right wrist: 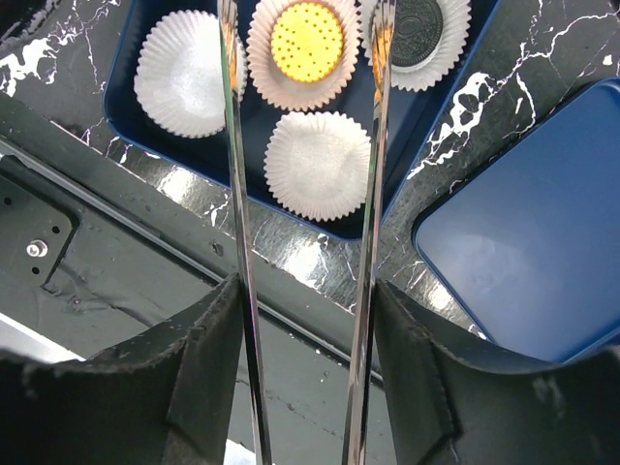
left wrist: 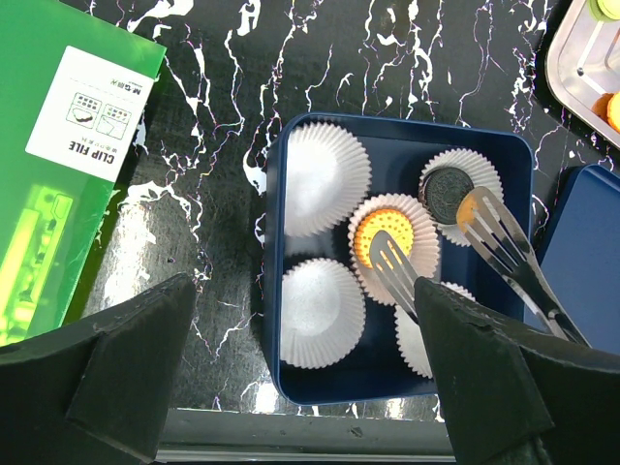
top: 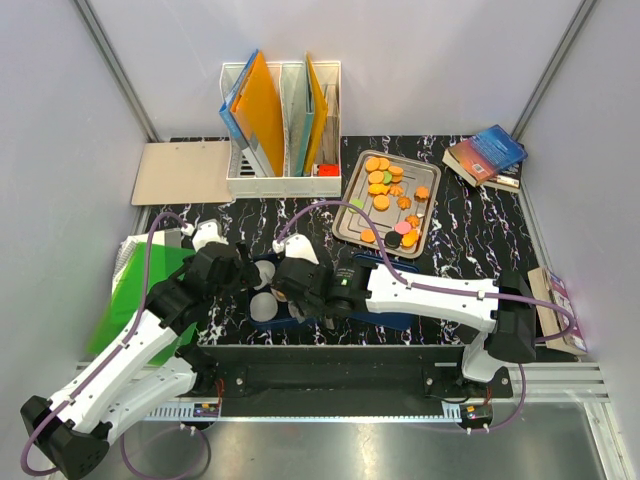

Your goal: Pack the cookies

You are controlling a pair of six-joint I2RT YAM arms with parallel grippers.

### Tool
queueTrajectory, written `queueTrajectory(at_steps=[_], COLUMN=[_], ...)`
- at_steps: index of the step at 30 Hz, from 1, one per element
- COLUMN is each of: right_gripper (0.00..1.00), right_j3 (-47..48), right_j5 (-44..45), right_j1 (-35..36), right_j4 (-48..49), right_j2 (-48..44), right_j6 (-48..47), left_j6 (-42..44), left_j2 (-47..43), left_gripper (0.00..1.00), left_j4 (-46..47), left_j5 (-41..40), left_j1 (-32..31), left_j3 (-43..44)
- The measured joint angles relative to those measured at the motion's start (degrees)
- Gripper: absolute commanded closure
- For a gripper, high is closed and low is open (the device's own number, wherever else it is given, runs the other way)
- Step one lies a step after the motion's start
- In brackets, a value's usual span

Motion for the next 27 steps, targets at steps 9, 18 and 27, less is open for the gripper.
queueTrajectory(at_steps=[9,18,27], right_gripper=[0.38,0.39,0.4], right_j3=[1.7,-0.8,-7.5], right_j5=[6.0,9.0,5.9], right_j1=[0.1,-19.6,-32.4], right_j4=[-3.2,-3.3,-0.5], right_j2=[-1.4,-13.5,-10.2], right_j6=[-0.1,-3.0,-6.5], left_j6=[0.0,0.0,0.0], left_j2=[0.0,0.0,0.0], left_gripper=[0.01,0.01,0.01], left_j4=[0.0,0.0,0.0], left_j5=[0.0,0.3,0.8], left_j1=[0.0,0.0,0.0], left_j3=[0.0,0.0,-0.5])
